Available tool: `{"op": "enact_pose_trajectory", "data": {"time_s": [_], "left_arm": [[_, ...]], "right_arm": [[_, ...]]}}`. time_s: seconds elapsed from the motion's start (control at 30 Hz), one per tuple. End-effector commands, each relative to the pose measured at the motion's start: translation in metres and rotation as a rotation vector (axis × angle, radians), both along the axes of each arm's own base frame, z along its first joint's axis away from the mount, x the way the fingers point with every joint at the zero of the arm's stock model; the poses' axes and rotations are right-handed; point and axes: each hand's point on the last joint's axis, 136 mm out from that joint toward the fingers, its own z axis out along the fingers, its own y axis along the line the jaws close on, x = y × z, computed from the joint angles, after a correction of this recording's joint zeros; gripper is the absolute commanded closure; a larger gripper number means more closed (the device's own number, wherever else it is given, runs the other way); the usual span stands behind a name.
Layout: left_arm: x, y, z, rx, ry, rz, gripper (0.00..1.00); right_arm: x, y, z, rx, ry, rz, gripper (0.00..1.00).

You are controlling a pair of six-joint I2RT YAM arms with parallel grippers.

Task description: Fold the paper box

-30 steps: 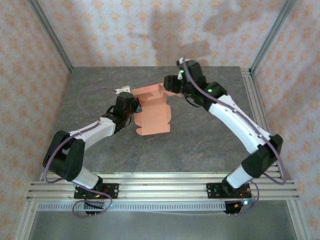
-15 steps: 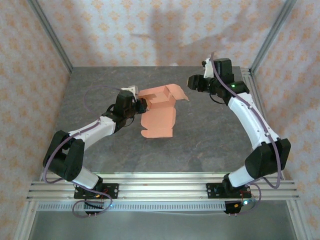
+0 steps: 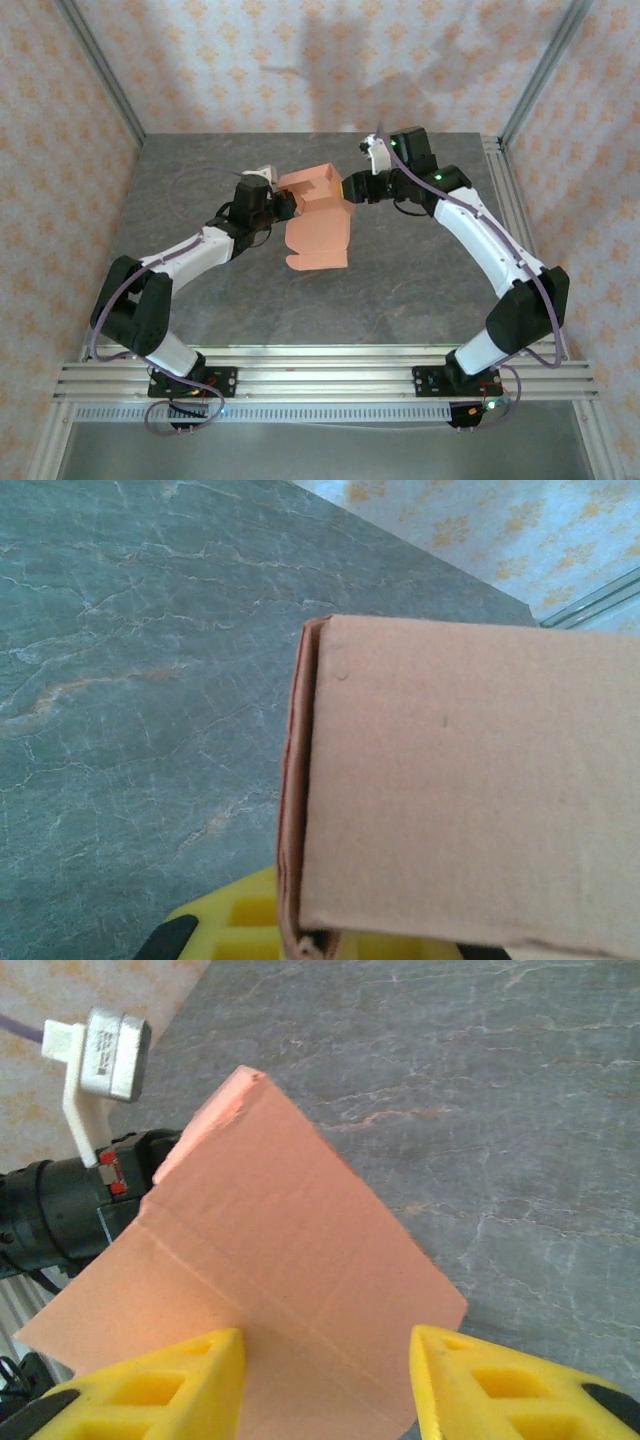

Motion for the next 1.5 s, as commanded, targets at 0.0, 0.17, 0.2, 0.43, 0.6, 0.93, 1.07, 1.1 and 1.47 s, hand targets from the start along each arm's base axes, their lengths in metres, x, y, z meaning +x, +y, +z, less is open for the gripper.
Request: {"op": "enact_pose_trajectory", "data": {"time_s": [0.0, 0.17, 0.2, 0.43, 0.6, 0.93, 1.07, 1.1, 1.47], "left_arm": [[0.006, 0.001, 0.004, -0.001, 0.002, 0.019, 1.00], [0.005, 0.001, 0.003, 0.001, 0.007, 0.015, 1.00], [0.005, 0.001, 0.002, 0.002, 0.009, 0.014, 1.00], [0.005, 0.001, 0.001, 0.000, 0.008, 0.010, 1.00], [0.009, 0.011, -0.001, -0.043, 0.038, 0.066, 1.00], [0.011, 0.022, 0.001, -0.161, 0.164, 0.117, 1.00], [0.010, 0.021, 0.010, -0.211, 0.196, 0.106, 1.00], [0.009, 0.020, 0.012, -0.224, 0.208, 0.105, 1.00], [0.004, 0.006, 0.015, -0.313, 0.297, 0.021, 1.00]], "right_arm": [[0.001, 0.011, 0.002, -0.012, -0.047, 0.031, 0.53], [0.001, 0.022, -0.004, -0.033, -0.056, 0.066, 0.56], [0.000, 0.025, -0.004, -0.030, -0.062, 0.077, 0.56], [0.008, 0.029, -0.002, -0.036, -0.061, 0.055, 0.56], [0.014, 0.008, 0.012, -0.040, -0.145, -0.079, 0.38], [-0.033, 0.001, -0.007, 0.059, -0.256, 0.017, 0.17], [-0.036, -0.006, -0.027, -0.006, -0.249, 0.024, 0.17], [-0.035, -0.008, -0.032, -0.036, -0.246, 0.020, 0.16], [-0.004, -0.052, -0.056, -0.102, -0.223, -0.170, 0.16]]}}
